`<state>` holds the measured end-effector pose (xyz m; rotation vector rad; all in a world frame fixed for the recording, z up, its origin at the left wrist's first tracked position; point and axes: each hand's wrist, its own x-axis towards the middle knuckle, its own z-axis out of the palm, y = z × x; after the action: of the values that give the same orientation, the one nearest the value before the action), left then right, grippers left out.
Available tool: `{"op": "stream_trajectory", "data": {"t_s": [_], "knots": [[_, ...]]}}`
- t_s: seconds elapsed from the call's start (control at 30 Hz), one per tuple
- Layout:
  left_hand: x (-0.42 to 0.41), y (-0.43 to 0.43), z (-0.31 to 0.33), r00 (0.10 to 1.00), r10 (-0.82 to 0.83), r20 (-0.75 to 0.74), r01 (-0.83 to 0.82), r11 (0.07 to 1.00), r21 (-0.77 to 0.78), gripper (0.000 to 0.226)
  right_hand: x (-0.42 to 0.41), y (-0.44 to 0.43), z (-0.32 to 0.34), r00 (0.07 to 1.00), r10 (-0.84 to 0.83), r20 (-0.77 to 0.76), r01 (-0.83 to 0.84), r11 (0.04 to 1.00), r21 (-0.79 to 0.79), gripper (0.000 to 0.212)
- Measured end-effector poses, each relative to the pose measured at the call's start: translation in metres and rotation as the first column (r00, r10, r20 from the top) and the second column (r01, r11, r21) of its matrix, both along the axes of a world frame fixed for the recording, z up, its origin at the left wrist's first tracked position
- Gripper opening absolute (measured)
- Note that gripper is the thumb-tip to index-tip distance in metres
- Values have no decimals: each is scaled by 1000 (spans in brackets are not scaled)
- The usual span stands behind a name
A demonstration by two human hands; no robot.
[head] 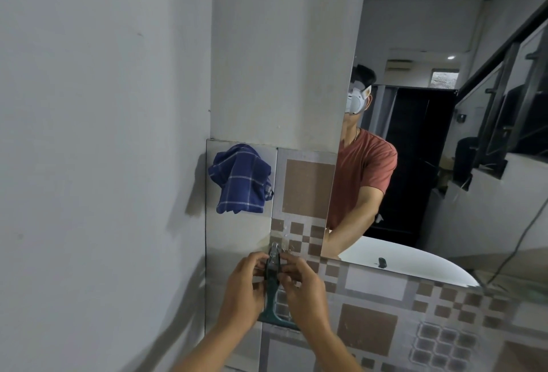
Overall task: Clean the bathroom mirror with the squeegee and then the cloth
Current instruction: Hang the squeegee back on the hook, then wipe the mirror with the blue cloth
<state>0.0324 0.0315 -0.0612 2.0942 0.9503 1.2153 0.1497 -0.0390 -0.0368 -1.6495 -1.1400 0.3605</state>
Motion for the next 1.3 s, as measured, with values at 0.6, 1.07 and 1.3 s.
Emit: {"op": "stream_trajectory", "data": {"t_s": [0.6, 1.07, 1.3], "knots": [[-64, -16, 188, 972, 208, 109, -235, 820, 521, 21, -38, -22, 181, 924, 42, 380, -141, 961, 238, 33], [-56, 30, 236, 947, 216, -236, -151, 953, 264, 41, -32, 31, 214, 764, 33, 644, -113, 990, 83, 17], [-57, 31, 244, 948, 153, -279, -116, 982, 146, 57, -33, 27, 216, 783, -1, 622, -135, 976, 172, 23]]}}
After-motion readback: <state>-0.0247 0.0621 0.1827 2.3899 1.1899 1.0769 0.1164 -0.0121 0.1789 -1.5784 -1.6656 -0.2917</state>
